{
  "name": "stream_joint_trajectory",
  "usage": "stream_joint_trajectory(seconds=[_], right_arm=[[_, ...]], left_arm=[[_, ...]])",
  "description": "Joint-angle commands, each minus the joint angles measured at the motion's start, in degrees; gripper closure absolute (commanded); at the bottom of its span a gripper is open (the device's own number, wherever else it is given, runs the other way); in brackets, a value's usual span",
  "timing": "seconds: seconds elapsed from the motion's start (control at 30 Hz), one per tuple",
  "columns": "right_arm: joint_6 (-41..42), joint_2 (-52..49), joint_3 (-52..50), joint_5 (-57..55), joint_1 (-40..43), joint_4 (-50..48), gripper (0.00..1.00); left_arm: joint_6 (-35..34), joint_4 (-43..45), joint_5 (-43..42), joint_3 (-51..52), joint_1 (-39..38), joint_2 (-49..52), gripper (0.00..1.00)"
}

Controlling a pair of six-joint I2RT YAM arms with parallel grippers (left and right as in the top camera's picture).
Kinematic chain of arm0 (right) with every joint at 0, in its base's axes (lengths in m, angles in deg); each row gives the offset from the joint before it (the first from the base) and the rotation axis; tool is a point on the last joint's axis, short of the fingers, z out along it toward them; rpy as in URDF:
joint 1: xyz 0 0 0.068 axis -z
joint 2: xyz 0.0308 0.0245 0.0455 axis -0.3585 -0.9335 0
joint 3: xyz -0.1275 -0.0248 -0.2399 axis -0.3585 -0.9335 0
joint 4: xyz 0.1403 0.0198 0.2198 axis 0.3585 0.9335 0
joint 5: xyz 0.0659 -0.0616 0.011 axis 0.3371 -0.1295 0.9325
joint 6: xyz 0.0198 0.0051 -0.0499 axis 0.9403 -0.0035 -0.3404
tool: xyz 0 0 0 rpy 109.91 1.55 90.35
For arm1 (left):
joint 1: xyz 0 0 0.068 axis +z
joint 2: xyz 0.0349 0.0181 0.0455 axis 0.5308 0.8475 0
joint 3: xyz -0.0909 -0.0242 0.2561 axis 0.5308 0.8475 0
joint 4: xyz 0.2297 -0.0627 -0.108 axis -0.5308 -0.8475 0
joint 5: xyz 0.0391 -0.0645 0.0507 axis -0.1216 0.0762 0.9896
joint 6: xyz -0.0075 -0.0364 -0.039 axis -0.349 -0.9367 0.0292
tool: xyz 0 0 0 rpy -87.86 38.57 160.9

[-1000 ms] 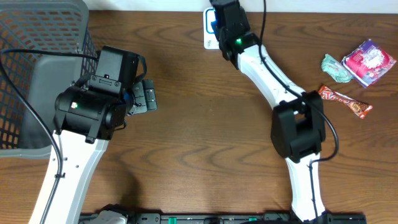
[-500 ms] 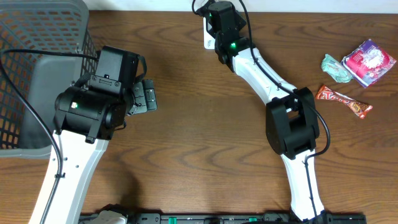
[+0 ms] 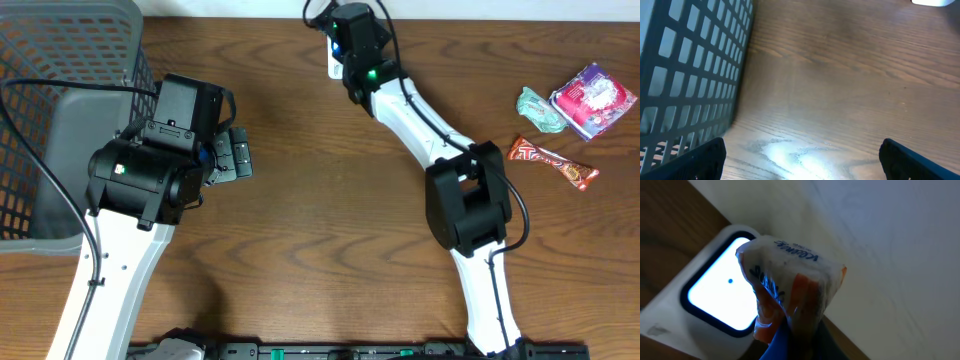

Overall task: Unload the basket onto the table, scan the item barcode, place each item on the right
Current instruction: 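Carry the Kleenex pack right and drop it beside the tissue box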

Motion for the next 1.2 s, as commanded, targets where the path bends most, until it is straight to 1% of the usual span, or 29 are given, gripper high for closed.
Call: stream_joint_trajectory(seconds=[0.0, 0.07, 0.1, 0.13, 0.17, 0.2, 0.27, 0.3, 0.47, 0.53, 0.57, 0.67, 0.7, 0.73, 0.83, 1.0, 1.07, 1.17], right_arm=[[7.26, -0.52, 0.74, -3.43, 0.24, -0.24, 0.99], [13.57, 0.02, 0.83, -6.75, 1.55, 0.72, 0.99], [16.81, 0.52, 0.85, -6.69, 2.69, 2.54, 0.99], [21.51, 1.55, 0.85, -5.90, 4.57, 6.10, 0.99], [24.44, 2.27, 0.85, -5.16, 6.05, 8.76, 0.99], [29.99, 3.63, 0.85, -4.33, 9.86, 14.25, 0.99], [34.49, 4.74, 0.85, -4.31, 14.47, 19.93, 0.99], [36.02, 5.18, 0.85, -4.26, 16.52, 22.47, 0.99], [36.11, 5.68, 0.83, -8.02, 25.57, 35.52, 0.99], [36.13, 5.68, 0.83, -7.56, 28.15, 38.53, 0.99], [36.13, 5.68, 0.83, -6.97, 29.20, 39.50, 0.94], [36.13, 5.81, 0.83, -5.81, 31.32, 41.27, 0.48], [36.15, 5.88, 0.83, -5.77, 31.63, 41.68, 0.23], [36.15, 5.92, 0.83, -5.60, 31.69, 41.90, 0.01], [36.41, 6.84, 0.83, -5.60, 31.47, 42.66, 0.01], [44.24, 12.39, 0.83, -4.70, 30.80, 43.93, 0.01], [46.73, 15.65, 0.83, -2.16, 30.75, 45.05, 0.01], [47.47, 21.88, 0.83, 4.48, 30.75, 48.17, 0.01]], left_arm=[[0.55, -0.22, 0.52, -0.22, 0.22, -0.11, 0.02], [0.55, -0.22, 0.52, -0.22, 0.22, -0.11, 0.02], [0.55, -0.22, 0.52, -0.22, 0.22, -0.11, 0.02], [0.55, -0.22, 0.52, -0.22, 0.22, -0.11, 0.02], [0.55, -0.22, 0.52, -0.22, 0.22, -0.11, 0.02], [0.55, -0.22, 0.52, -0.22, 0.22, -0.11, 0.02], [0.55, -0.22, 0.52, -0.22, 0.22, -0.11, 0.02], [0.55, -0.22, 0.52, -0.22, 0.22, -0.11, 0.02], [0.55, -0.22, 0.52, -0.22, 0.22, -0.11, 0.02], [0.55, -0.22, 0.52, -0.22, 0.22, -0.11, 0.02], [0.55, -0.22, 0.52, -0.22, 0.22, -0.11, 0.02], [0.55, -0.22, 0.52, -0.22, 0.22, -0.11, 0.02], [0.55, -0.22, 0.52, -0.22, 0.22, -0.11, 0.02], [0.55, -0.22, 0.52, -0.22, 0.22, -0.11, 0.02], [0.55, -0.22, 0.52, -0.22, 0.22, -0.11, 0.02], [0.55, -0.22, 0.52, -0.22, 0.22, -0.11, 0.02], [0.55, -0.22, 0.52, -0.22, 0.22, -0.11, 0.02], [0.55, -0.22, 0.52, -0.22, 0.22, -0.11, 0.02]])
